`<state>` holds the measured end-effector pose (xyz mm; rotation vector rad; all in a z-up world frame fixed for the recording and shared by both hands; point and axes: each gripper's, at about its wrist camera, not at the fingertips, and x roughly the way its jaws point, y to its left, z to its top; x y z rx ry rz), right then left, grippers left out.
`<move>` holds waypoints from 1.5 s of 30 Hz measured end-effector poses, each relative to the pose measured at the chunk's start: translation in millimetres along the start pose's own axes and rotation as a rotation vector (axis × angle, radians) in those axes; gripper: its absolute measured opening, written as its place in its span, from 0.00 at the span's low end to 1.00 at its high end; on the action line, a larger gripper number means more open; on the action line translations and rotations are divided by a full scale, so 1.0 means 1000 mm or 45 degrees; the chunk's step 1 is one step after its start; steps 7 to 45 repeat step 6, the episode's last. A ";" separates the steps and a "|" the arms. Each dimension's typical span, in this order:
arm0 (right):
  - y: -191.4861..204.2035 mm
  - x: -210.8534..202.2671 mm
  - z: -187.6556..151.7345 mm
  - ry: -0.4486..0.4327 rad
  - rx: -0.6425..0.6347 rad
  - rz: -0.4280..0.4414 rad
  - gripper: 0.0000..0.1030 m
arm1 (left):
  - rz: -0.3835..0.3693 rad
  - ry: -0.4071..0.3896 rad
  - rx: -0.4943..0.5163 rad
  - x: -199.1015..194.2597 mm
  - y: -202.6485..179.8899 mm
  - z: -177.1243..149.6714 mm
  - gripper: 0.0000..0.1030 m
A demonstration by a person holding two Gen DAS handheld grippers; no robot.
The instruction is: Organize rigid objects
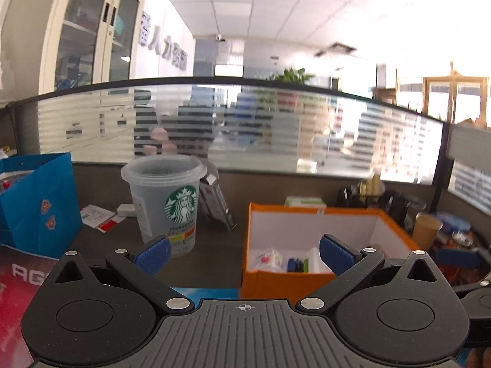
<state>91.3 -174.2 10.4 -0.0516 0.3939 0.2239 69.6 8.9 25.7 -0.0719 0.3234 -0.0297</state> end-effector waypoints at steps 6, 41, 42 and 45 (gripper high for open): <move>0.002 -0.001 -0.001 0.003 0.008 0.007 1.00 | 0.027 0.001 0.042 0.002 -0.003 0.002 1.00; 0.002 -0.001 -0.001 0.003 0.008 0.007 1.00 | 0.027 0.001 0.042 0.002 -0.003 0.002 1.00; 0.002 -0.001 -0.001 0.003 0.008 0.007 1.00 | 0.027 0.001 0.042 0.002 -0.003 0.002 1.00; 0.002 -0.001 -0.001 0.003 0.008 0.007 1.00 | 0.027 0.001 0.042 0.002 -0.003 0.002 1.00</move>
